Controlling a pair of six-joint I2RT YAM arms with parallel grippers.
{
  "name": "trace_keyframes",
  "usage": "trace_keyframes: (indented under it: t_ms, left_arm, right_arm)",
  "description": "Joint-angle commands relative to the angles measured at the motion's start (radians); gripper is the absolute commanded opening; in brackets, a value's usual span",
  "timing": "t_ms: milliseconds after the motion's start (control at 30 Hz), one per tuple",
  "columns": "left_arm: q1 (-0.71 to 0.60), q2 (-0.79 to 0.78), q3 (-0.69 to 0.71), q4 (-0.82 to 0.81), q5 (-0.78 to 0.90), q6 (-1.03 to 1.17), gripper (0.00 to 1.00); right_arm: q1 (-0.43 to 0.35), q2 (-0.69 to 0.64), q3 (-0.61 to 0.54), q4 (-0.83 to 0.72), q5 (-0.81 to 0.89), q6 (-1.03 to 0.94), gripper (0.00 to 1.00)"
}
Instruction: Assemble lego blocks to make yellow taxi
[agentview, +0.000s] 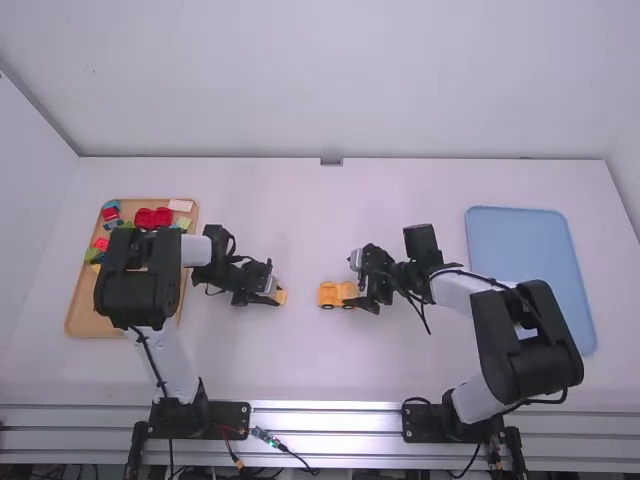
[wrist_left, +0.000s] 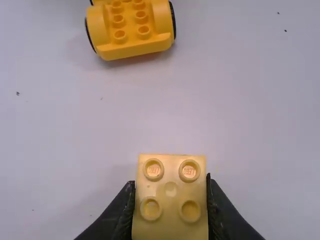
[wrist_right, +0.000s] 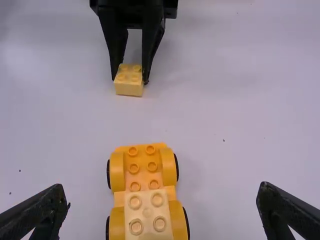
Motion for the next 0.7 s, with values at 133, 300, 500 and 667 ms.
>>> trace_keyframes:
  t_ms: [133,300,500,667]
  left_arm:
    - [-0.002,0.010,-0.011,-0.020,0.101,-0.111,0.22]
    - [-0.003,0.010,-0.025,-0.004,0.153,-0.143,0.02]
    - [-0.039,0.010,-0.043,0.132,0.159,-0.351,0.02]
    - [-0.123,0.002,-0.045,0.251,0.151,-0.505,0.02]
  right_arm:
    - [-0.008,0.003,-0.010,-0.003,-0.014,0.024,0.99]
    - [-0.010,0.003,-0.010,-0.012,-0.006,0.016,0.99]
    - [-0.038,0.003,-0.011,-0.066,-0.018,-0.046,0.99]
    - [-0.076,0.003,-0.063,-0.066,-0.105,-0.179,0.99]
